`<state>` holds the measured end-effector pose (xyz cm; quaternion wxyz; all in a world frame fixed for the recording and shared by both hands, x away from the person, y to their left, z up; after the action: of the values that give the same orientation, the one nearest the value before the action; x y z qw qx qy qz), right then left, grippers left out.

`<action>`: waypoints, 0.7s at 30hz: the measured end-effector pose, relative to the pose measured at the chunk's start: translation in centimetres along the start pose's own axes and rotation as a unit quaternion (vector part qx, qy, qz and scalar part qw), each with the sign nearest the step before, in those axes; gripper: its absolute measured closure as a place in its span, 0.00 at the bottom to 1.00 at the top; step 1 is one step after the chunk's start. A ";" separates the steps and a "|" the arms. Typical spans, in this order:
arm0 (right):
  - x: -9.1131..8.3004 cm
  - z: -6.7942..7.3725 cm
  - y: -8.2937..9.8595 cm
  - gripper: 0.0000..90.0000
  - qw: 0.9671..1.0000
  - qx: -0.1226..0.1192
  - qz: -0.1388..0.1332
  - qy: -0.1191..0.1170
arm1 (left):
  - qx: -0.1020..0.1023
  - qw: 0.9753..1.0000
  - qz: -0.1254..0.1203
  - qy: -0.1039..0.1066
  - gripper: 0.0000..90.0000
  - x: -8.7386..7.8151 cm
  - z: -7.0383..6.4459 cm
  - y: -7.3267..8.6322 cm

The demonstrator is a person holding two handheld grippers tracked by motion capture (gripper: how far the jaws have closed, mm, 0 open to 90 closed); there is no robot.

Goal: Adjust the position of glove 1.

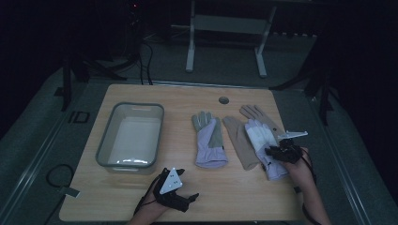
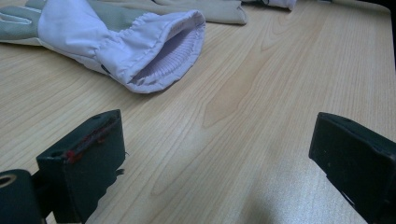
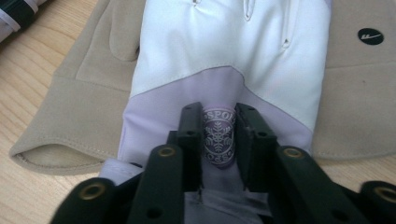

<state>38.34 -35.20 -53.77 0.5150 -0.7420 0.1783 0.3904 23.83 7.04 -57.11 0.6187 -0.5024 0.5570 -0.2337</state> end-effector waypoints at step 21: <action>-6.2 -0.3 -1.2 0.89 0.996 0.072 -0.035 0.038 | -0.002 1.000 -0.007 -0.006 0.04 -0.2 0.0 0.0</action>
<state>35.31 -35.86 -48.25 0.5735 -0.7232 0.1989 0.3296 23.81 7.21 -57.07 0.6194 -0.5092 0.5500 -0.2337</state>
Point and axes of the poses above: each handheld gripper's, and its own axes: x roughly forward along the jaws, y roughly out of its underside, z roughly to its left, the point moved 1 cm from there along x, roughly forward along the jaws, and after that the axes turned 14 degrees about y, right-handed, at the moved point
